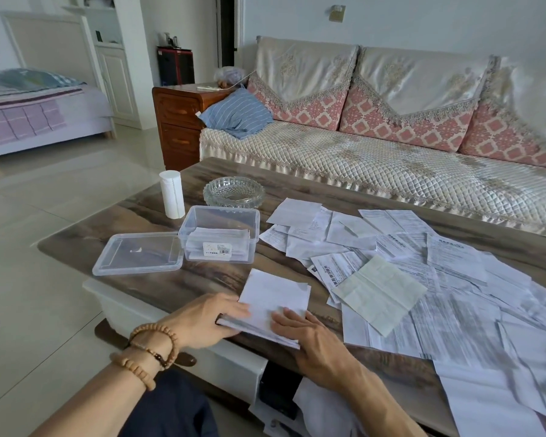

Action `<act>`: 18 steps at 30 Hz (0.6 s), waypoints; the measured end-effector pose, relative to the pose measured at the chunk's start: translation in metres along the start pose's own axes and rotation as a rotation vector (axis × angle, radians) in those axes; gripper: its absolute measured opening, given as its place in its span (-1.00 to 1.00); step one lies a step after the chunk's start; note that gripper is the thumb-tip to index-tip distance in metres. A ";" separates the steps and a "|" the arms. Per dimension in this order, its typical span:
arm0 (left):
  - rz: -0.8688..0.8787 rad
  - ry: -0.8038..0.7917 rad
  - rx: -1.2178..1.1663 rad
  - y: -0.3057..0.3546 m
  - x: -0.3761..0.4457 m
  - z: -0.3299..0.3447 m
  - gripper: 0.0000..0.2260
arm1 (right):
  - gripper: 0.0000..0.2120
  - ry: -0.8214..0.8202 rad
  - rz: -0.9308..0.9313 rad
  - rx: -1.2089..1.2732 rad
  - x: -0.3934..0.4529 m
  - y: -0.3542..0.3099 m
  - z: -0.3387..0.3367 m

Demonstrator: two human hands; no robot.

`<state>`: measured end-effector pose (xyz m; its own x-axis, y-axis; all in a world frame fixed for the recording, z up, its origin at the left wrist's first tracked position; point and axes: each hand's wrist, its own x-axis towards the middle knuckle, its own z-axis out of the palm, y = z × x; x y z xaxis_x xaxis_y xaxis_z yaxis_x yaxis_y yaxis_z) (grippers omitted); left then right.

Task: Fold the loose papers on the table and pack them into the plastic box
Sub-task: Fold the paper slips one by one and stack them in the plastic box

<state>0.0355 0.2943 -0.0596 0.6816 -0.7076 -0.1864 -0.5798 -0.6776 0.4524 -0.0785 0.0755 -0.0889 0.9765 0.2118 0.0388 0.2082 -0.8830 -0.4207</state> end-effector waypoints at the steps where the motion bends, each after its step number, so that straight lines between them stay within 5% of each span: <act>1: -0.017 0.023 -0.011 -0.002 0.001 0.001 -0.79 | -0.56 -0.017 0.014 0.031 -0.001 0.000 -0.003; 5: -0.073 0.169 -0.042 0.008 0.007 0.000 -0.62 | -0.75 -0.011 0.256 0.329 -0.003 -0.010 -0.018; 7: -0.095 0.216 -0.032 0.014 0.016 0.000 -0.61 | -0.60 0.168 0.415 0.440 0.005 -0.011 -0.020; 10: -0.176 0.276 -0.038 0.017 0.037 0.002 -0.60 | -0.65 0.315 0.606 0.278 0.026 -0.012 -0.021; 18: -0.347 0.321 -0.038 0.021 0.071 0.005 -0.60 | -0.71 0.318 0.796 -0.012 0.059 -0.002 -0.014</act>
<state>0.0696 0.2291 -0.0677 0.9390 -0.3393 -0.0561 -0.2809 -0.8508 0.4440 -0.0206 0.0841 -0.0734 0.8006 -0.5991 -0.0108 -0.5469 -0.7234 -0.4214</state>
